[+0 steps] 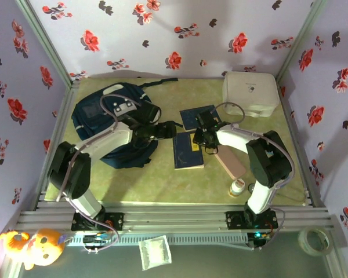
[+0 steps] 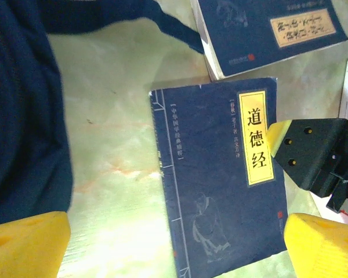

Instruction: Pack books, pencil case, and school supplies into a backpack

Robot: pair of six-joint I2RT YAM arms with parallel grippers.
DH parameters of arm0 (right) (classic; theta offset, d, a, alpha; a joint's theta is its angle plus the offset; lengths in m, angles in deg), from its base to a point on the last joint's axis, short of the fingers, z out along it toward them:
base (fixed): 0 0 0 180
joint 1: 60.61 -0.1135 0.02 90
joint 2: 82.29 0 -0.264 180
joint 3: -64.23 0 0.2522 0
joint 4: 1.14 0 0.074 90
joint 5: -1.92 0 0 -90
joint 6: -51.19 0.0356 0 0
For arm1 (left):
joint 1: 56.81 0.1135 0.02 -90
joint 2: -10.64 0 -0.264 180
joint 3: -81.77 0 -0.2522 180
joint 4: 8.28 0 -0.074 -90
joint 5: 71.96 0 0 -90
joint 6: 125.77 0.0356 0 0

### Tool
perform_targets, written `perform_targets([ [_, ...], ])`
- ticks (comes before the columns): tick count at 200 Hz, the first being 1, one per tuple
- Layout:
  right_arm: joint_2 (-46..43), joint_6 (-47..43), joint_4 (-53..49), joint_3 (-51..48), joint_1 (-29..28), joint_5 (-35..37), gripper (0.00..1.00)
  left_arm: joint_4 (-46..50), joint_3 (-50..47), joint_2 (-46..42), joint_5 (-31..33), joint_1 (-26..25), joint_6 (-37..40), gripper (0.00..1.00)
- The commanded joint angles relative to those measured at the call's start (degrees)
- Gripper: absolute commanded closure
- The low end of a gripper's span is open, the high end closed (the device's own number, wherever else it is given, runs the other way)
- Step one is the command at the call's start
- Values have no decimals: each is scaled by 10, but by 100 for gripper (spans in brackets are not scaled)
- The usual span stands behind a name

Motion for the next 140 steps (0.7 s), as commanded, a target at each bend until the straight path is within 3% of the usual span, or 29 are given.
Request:
perform_targets([
  [1, 10, -5, -12, -11, 6, -6, 67, -18, 15, 34, -28, -11, -37, 6],
  [57, 29, 3, -29, -11, 11, -7, 72, -35, 45, 115, -109, -12, -43, 8],
  [140, 40, 14, -33, -20, 15, -15, 74, -62, 56, 180, -147, -13, -68, 21],
])
